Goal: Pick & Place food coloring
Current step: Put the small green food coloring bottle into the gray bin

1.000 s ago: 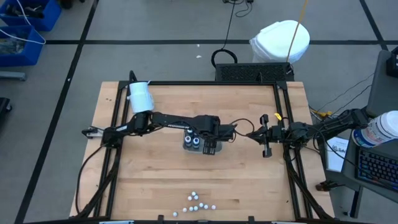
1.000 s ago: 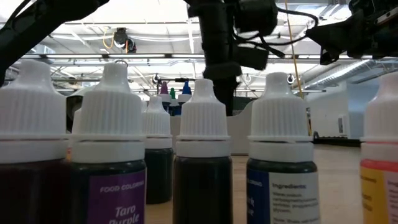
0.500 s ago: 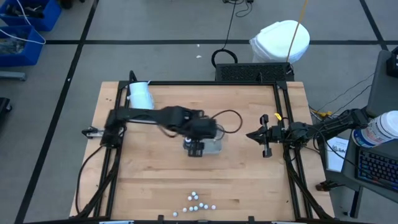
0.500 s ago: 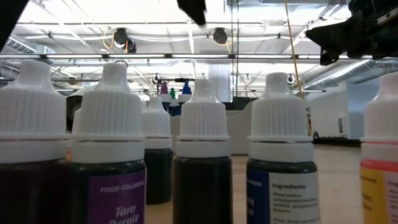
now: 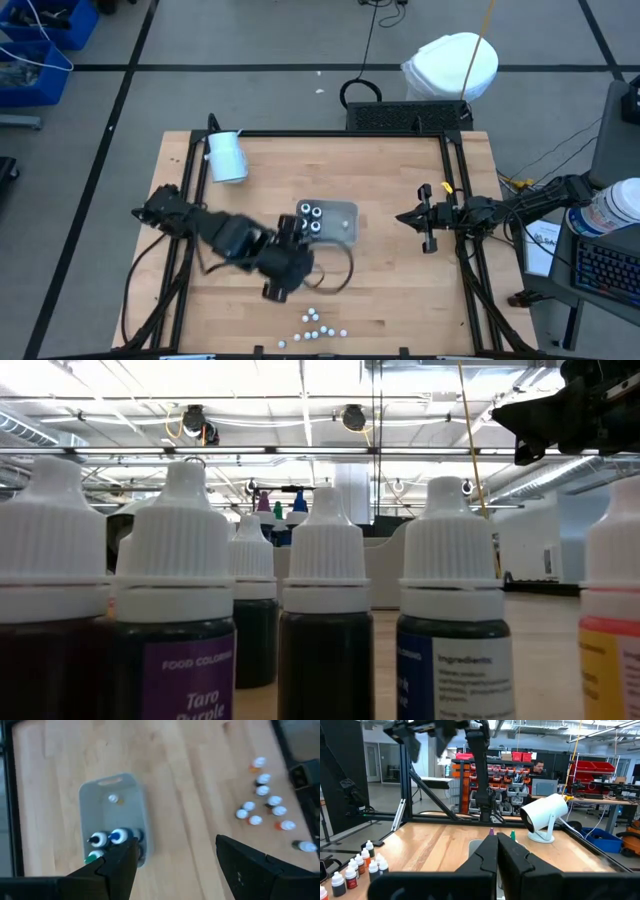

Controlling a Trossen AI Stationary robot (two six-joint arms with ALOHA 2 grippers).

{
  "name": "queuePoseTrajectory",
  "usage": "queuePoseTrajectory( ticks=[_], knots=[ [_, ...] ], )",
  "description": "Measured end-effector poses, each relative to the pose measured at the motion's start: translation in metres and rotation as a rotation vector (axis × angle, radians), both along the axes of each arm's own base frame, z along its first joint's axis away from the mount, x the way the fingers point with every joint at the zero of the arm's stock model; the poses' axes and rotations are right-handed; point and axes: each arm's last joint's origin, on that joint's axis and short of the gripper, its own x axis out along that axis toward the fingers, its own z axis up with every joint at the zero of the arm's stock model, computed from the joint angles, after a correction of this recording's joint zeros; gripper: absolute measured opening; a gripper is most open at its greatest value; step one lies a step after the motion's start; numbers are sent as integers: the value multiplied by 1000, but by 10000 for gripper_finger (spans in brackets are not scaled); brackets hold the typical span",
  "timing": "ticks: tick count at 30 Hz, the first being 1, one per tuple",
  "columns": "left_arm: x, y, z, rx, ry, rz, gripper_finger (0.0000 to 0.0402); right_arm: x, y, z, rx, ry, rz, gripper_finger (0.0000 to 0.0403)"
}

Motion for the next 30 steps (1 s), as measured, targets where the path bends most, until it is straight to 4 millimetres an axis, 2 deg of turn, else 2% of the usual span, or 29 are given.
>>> queuePoseTrajectory(
  ticks=[9,14,19,26,30],
  knots=[
    [-26,-40,-1,55,-34,5,269,0,0,1,1,-6,0,0],
    [-28,-55,-8,10,-71,32,269,0,0,0,0,1,0,0],
    [-29,-74,-37,-21,-46,33,269,0,0,0,7,1,-1,0],
    [-21,-97,-102,-259,43,39,269,0,0,-1,20,12,0,0],
    [-26,-108,-135,-385,88,75,269,0,0,-2,33,17,1,0]
  ],
)
